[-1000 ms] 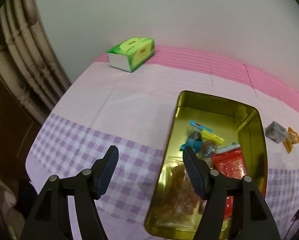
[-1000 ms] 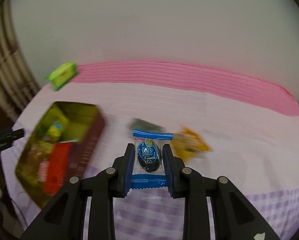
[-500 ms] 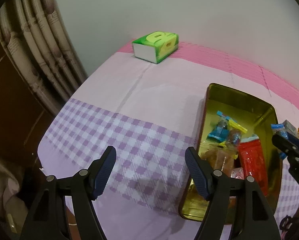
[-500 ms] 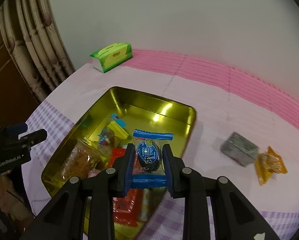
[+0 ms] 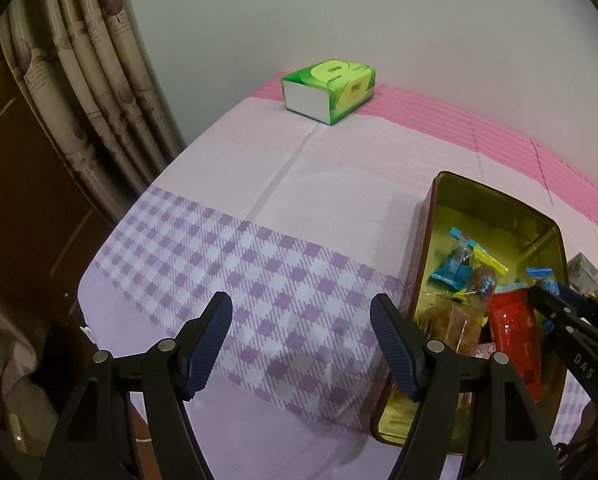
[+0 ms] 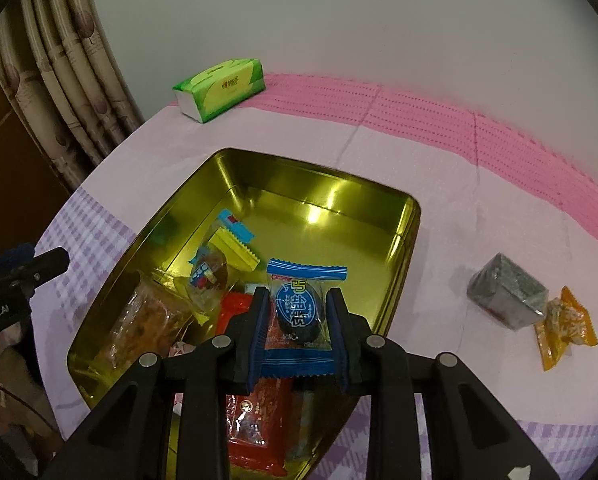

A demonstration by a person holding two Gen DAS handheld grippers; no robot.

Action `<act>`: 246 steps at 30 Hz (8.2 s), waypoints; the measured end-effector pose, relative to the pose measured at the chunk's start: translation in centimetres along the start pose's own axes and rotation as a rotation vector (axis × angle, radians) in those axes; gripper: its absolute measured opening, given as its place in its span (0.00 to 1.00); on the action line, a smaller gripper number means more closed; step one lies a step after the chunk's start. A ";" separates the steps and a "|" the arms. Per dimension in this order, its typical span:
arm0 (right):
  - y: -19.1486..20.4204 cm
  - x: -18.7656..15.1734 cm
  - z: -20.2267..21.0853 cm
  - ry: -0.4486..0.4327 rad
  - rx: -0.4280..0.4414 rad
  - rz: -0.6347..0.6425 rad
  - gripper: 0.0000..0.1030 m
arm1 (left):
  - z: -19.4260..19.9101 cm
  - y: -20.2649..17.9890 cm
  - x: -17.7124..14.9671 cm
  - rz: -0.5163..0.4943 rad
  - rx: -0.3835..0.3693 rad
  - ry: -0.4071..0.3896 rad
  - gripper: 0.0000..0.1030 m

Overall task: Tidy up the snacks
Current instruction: 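Carry the blue candy into the gold tin and open the right gripper, then move the right gripper to the orange snack bag and grasp it, then grasp the grey rectangular pack with the left gripper while the right holds the orange bag, then carry the grey pack over the gold tin with the left gripper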

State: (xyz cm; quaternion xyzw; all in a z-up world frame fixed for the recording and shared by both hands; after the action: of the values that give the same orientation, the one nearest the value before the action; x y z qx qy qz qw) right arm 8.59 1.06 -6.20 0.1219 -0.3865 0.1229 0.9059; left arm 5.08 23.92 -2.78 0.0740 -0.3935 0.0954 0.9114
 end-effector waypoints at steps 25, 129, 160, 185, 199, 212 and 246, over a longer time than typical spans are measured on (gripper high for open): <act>0.2 0.7 2.2 -0.059 0.009 0.008 0.39 | -0.2 -0.5 -0.3 0.001 -0.022 0.016 0.70; -31.2 -9.3 9.4 -0.114 -0.512 -0.263 0.37 | 0.8 -34.8 -1.3 -0.401 -0.513 0.025 0.77; -31.3 -9.2 9.3 -0.114 -0.511 -0.265 0.38 | -3.8 -36.5 -2.0 -0.415 -0.472 0.109 0.59; -31.2 -9.3 9.2 -0.113 -0.517 -0.261 0.38 | 2.6 -32.5 -4.2 -0.365 -0.509 0.114 0.58; -31.2 -9.3 9.2 -0.112 -0.519 -0.257 0.39 | 3.8 -28.0 -1.2 -0.276 -0.470 0.069 0.58; -31.3 -9.3 9.2 -0.112 -0.520 -0.256 0.39 | 2.5 -21.6 2.2 -0.181 -0.361 0.031 0.58; -31.2 -9.3 9.2 -0.110 -0.523 -0.252 0.40 | -1.0 -15.5 -2.0 -0.204 -0.231 0.112 0.58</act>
State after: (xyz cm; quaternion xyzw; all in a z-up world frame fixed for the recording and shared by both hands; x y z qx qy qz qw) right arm 6.08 -32.41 -10.75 -0.0622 -0.4354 -0.1013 0.8924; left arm 8.04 8.84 -5.79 0.0026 -0.3411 -0.0397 0.9392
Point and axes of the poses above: each gripper's, at about its wrist camera, not at the fingertips, and z roughly against the way its jaws point, y to its left, x to its top, the point moved 2 cm from there along -z, roughly the way its jaws point, and after that the axes turned 13 degrees about -y, right-handed, at the moved point
